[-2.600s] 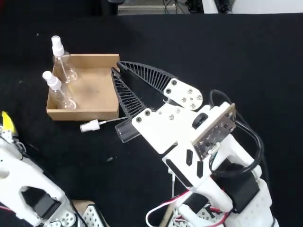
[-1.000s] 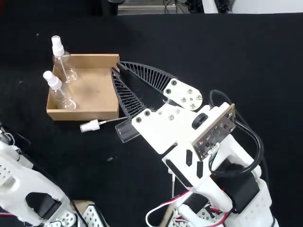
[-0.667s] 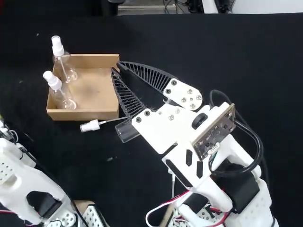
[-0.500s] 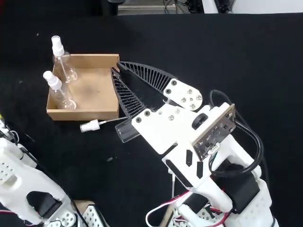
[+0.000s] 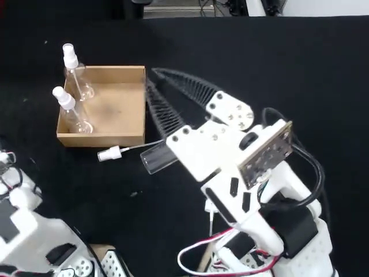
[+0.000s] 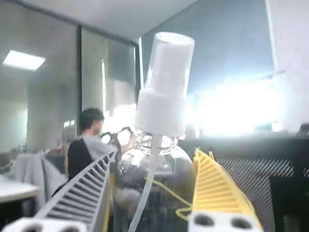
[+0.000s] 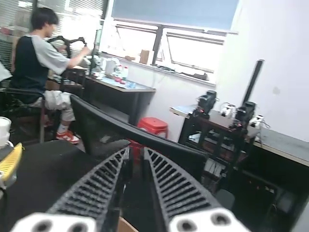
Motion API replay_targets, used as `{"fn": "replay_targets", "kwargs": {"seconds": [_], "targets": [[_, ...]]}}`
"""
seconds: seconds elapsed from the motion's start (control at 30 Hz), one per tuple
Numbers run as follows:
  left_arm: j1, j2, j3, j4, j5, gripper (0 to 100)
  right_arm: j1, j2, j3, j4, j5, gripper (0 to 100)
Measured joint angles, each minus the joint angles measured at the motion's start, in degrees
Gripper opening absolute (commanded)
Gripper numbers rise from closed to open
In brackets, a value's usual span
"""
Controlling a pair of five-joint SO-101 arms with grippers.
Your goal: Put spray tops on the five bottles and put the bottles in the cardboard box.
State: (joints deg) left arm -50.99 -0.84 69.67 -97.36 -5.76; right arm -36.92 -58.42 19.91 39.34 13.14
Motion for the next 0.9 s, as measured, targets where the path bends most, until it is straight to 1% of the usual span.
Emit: {"fn": "replay_targets", "kwargs": {"seconds": [0.03, 0.1, 0.17, 0.23, 0.3, 0.47, 0.53, 0.6, 0.63, 0.73, 0.9], "targets": [[0.6, -2.6, 1.1, 0.2, 0.0, 3, 0.5, 0.0, 0.0, 0.0, 0.0, 1.1], [2.3, -8.2, 2.0, 3.3, 0.0, 3, 1.2, 0.0, 0.0, 0.0, 0.0, 1.1], [3.9, -14.0, 2.0, 8.5, 0.0, 3, 1.4, 0.0, 0.0, 0.0, 0.0, 1.1], [5.1, -20.6, 1.8, 15.5, 0.0, 3, 1.6, 0.0, 0.0, 0.0, 0.0, 1.1], [6.7, -27.4, 0.2, 24.3, 0.0, 3, 1.6, 0.0, 0.0, 0.0, 0.0, 1.1], [13.3, -43.6, -6.8, 51.4, 0.0, 3, 1.8, 0.0, 0.0, 0.0, 0.0, 1.1], [17.1, -47.8, -10.0, 61.2, 0.0, 3, 4.1, 0.0, 0.0, 0.0, 0.0, 1.1], [21.6, -49.6, -12.7, 68.1, 0.0, 3, 7.6, 0.0, 0.0, 0.6, 0.0, 1.1], [23.8, -49.9, -13.6, 70.0, 0.0, 3, 9.3, 0.0, 0.0, 1.1, 0.0, 1.1], [30.1, -50.2, -14.9, 71.6, 0.0, 3, 15.7, 0.0, 0.0, 5.0, 0.0, 1.1], [41.1, -49.1, -15.4, 72.4, 0.0, 3, 25.8, 0.0, 1.0, 17.1, 0.1, 1.1]]}}
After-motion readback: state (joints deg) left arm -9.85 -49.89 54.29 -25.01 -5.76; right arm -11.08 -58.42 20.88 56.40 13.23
